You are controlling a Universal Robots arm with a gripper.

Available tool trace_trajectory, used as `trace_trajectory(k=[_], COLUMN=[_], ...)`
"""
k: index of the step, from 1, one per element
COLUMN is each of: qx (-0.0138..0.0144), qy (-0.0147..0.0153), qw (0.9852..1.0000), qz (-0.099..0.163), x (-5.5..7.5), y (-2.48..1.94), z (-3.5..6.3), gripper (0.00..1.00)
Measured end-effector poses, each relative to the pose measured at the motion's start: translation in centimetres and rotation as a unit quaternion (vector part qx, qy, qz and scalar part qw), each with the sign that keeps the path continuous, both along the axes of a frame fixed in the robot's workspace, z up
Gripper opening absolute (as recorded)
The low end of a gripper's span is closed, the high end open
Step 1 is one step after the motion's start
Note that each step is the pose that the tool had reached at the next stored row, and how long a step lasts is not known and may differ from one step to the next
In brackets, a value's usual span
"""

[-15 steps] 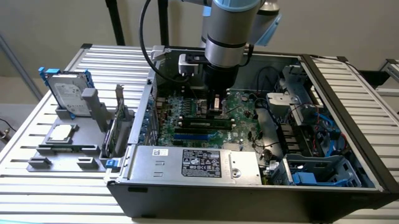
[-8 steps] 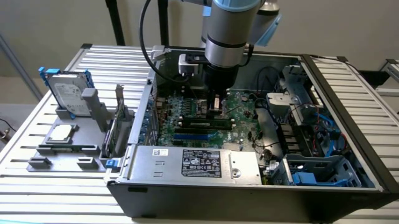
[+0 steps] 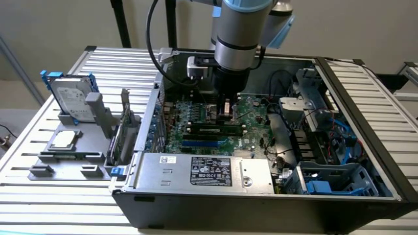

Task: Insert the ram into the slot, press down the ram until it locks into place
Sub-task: 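Press down the ram until it locks into place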

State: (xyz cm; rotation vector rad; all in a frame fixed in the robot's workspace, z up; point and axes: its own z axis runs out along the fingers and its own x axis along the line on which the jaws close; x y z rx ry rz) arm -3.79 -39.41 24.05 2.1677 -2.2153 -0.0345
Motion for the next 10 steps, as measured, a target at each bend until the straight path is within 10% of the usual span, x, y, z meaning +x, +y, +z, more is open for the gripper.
trace_trajectory(k=[10], qx=[-0.0001], qy=[-0.0001], qw=[1.0000], qz=[0.000], x=[-0.10], y=[0.02], z=[-0.55], gripper=[0.10])
